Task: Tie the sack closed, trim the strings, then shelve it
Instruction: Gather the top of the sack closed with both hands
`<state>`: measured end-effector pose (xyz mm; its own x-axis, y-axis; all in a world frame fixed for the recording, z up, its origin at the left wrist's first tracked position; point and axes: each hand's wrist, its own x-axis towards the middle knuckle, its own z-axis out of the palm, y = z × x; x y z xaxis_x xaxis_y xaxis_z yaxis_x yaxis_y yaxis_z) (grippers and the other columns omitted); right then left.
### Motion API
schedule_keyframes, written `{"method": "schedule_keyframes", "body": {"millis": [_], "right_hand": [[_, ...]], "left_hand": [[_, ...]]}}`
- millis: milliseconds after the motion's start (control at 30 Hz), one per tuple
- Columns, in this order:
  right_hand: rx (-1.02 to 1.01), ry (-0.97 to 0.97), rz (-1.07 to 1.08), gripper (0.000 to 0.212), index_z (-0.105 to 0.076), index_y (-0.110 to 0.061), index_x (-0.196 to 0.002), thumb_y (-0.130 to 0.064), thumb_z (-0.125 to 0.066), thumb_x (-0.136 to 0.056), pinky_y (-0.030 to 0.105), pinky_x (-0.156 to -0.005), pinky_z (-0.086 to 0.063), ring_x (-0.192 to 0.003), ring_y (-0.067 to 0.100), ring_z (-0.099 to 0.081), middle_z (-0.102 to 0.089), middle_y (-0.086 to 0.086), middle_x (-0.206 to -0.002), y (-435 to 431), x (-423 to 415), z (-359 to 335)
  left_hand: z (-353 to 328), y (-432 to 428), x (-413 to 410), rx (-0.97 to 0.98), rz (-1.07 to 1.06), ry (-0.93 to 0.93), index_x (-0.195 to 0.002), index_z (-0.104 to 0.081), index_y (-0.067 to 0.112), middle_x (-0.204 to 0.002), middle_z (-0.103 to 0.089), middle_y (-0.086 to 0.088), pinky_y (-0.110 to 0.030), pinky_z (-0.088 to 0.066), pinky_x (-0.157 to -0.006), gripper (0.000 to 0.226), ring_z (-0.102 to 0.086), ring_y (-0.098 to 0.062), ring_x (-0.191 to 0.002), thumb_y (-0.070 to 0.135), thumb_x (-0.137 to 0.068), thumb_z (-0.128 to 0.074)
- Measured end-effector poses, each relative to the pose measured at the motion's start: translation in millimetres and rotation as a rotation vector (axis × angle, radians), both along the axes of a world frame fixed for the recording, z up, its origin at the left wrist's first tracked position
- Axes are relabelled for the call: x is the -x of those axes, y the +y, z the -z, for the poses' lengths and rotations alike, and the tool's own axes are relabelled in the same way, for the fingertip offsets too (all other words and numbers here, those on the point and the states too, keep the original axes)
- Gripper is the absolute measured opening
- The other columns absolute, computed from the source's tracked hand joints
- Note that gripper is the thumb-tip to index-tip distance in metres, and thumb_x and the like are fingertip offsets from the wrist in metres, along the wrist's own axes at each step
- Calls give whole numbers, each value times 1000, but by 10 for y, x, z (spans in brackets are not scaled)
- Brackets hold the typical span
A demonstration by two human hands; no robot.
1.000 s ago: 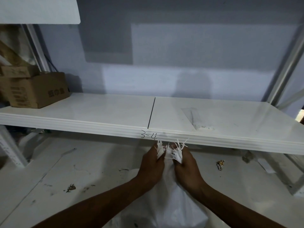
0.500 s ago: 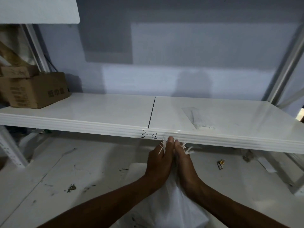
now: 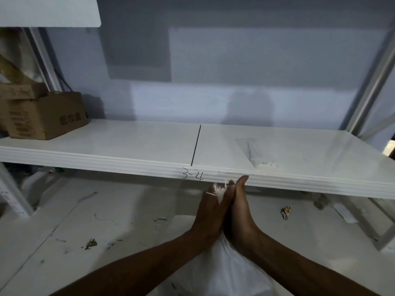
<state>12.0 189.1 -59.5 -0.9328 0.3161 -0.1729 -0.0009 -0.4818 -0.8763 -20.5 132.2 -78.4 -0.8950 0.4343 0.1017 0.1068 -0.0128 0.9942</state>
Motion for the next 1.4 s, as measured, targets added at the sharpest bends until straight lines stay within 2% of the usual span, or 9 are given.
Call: {"method": "schedule_keyframes", "body": {"millis": [100,200,367,433,533,800,933,1267,1400], "right_hand": [[-127,-53,-39,77,-40,-6,-144,-64,-24,-96,41,-94,-45,-107,28,-62,-67,6,-109,86,-62,12],[35,-96,6,80,-64,-9,-118,-76,-36,-83,33,-86,-47,-85,15,-67,-69,3,-101,84,-29,65],[-38,-124,15,71,-35,-7,-147,-58,-27,-98,54,-113,-34,-136,40,-44,-43,21,-150,67,-96,-1],[37,-152,-1,85,-41,-12,-147,-70,-32,-85,47,-119,-27,-139,31,-42,-44,14,-151,41,-102,-22],[77,-174,-54,107,-57,-19,-135,-91,-33,-60,42,-120,-26,-132,22,-49,-57,7,-140,14,-33,-3],[-95,-101,-91,71,-73,-21,-92,-68,-19,-92,19,-73,-49,-84,-1,-71,-78,-8,-89,159,-31,151],[-342,-54,-47,44,-73,-29,-94,-47,-34,-100,14,-77,-51,-89,-5,-71,-78,-10,-97,186,-112,189],[-546,38,238,21,-79,-16,-81,-12,-61,-91,31,-79,-60,-85,10,-73,-78,0,-83,233,-171,203],[-617,25,175,18,-77,-16,-80,-13,-62,-89,30,-74,-57,-81,17,-71,-76,3,-81,274,-152,265]], "left_hand": [[69,-8,-17,82,-49,-6,-89,-70,33,-80,-73,19,-16,-51,-79,42,-67,14,-82,71,-77,-56],[108,33,-47,144,-97,-19,-96,-72,22,-89,-76,4,-28,-56,-85,63,-71,-3,-88,74,-70,-49],[144,104,-98,150,-236,63,-105,-63,15,-90,-71,5,-18,-55,-78,43,-67,0,-82,54,-89,-55],[136,113,-86,137,-309,97,-101,-60,14,-83,-66,10,-8,-50,-67,25,-64,7,-72,37,-94,-56],[137,95,-6,100,-375,121,-96,-59,8,-82,-69,-1,-21,-54,-67,18,-67,-3,-72,25,-95,-57],[30,-6,34,104,-363,157,-79,-68,15,-74,-73,1,-12,-51,-59,18,-69,-4,-70,32,-81,-75],[-67,-78,122,148,-402,200,-73,-57,30,-72,-67,12,-4,-46,-58,25,-63,11,-66,26,-74,-81],[36,-142,207,199,-541,254,-82,-64,7,-81,-69,-5,-4,-39,-59,13,-61,-12,-73,17,-88,-69],[77,-90,212,242,-528,250,-78,-61,11,-77,-65,-8,-24,-54,-66,13,-62,-23,-73,9,-91,-61]]}}
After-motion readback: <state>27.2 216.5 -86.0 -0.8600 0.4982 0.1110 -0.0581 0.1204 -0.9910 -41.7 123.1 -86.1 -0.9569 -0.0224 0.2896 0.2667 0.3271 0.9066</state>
